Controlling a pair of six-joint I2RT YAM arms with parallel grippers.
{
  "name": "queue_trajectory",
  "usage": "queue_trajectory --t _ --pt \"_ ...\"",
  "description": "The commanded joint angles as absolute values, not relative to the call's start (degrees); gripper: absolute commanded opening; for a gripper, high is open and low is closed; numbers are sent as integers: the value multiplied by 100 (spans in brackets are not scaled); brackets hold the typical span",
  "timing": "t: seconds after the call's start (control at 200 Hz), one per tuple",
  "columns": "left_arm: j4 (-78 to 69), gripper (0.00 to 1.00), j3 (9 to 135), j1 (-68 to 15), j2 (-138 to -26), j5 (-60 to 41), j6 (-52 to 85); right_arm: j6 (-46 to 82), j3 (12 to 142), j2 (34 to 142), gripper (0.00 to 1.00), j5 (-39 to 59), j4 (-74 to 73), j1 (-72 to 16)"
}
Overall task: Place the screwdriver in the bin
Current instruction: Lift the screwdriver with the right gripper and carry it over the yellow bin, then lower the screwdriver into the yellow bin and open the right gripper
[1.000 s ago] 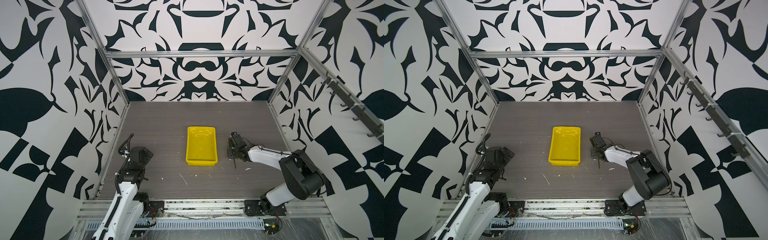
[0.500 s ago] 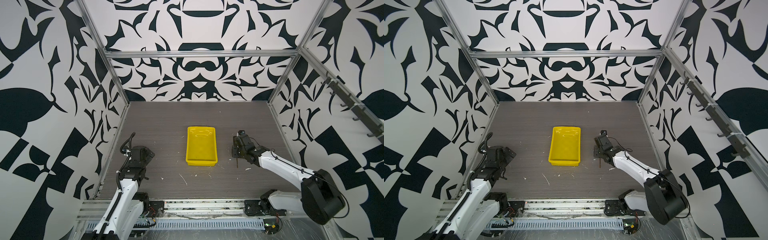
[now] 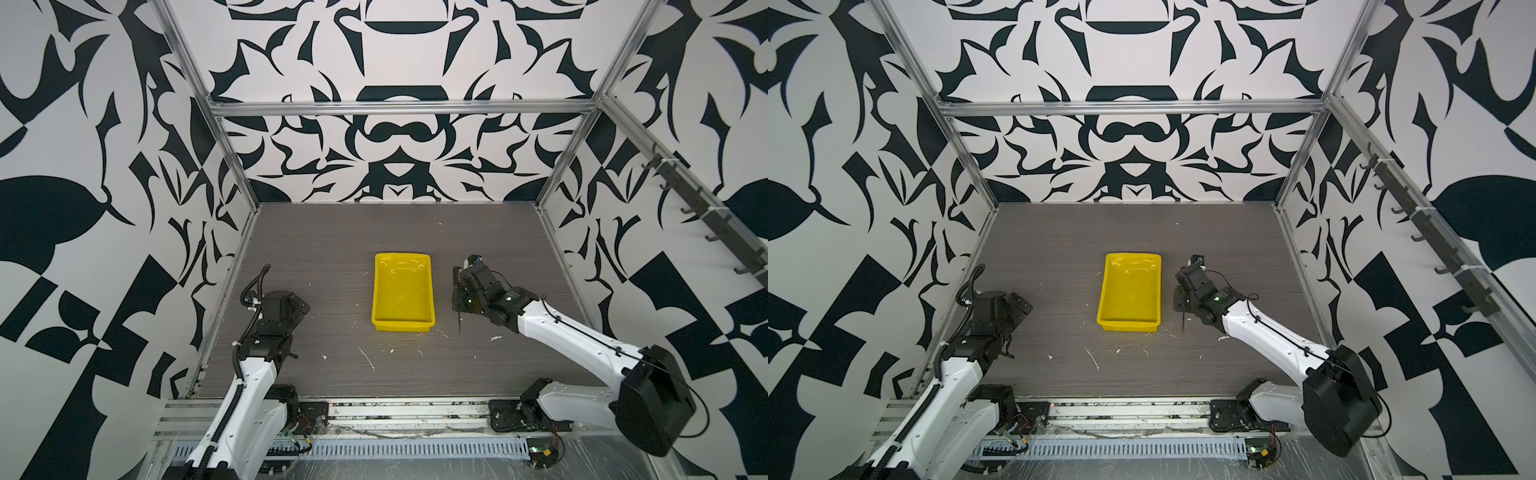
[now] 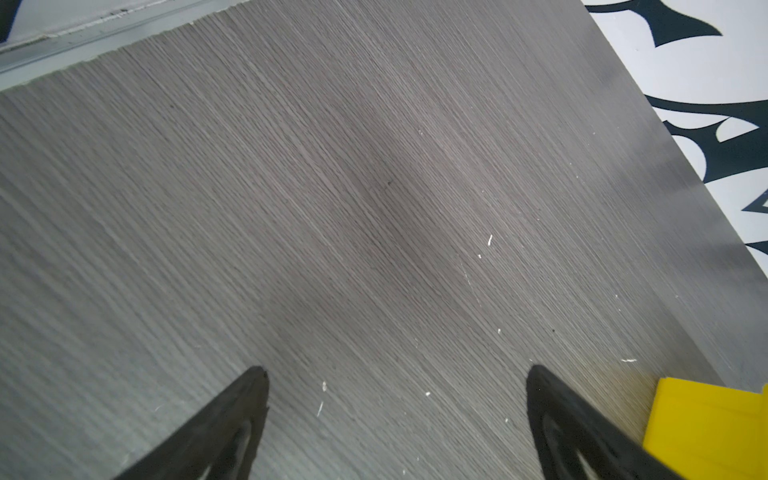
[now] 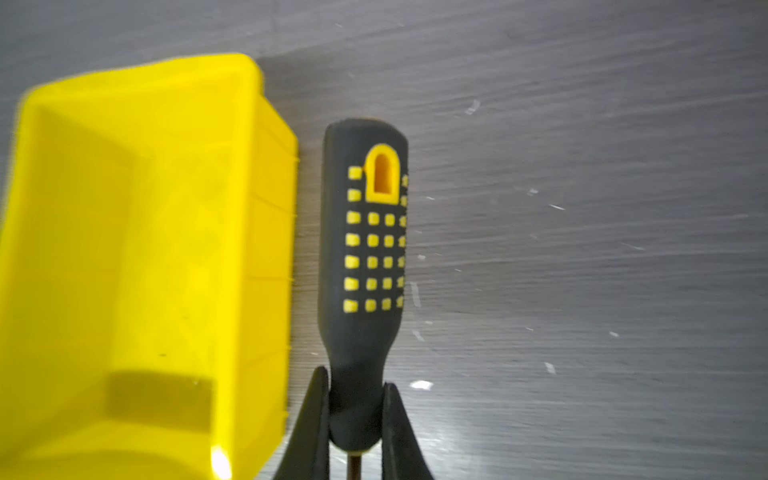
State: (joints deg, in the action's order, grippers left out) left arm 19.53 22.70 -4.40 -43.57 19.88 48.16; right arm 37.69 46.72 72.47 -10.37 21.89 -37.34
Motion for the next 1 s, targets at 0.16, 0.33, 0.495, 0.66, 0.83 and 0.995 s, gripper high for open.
queue_trajectory --t 0.16,0.33,0.495,0.66,0.83,0.995 --pt "1948 99 2321 -413 -4291 1978 4861 4157 5687 8192 0 -1170 2021 -4410" --pt "2047 100 2357 -413 -4281 1951 4865 4192 5825 8509 0 -1169 1876 -4636" --pt "2023 99 2283 -413 -4145 2008 4911 4244 5943 8666 0 -928 1844 -4649" --pt "1991 100 2252 -416 -4106 2004 4935 3984 6330 8847 2 -950 2121 -4642" --pt "2062 100 2285 -413 -4127 2009 4940 3831 6758 9240 2 -982 2304 -4641" --pt "1984 99 2258 -413 -4145 1993 4947 3876 7428 9910 3 -353 2545 -4619"
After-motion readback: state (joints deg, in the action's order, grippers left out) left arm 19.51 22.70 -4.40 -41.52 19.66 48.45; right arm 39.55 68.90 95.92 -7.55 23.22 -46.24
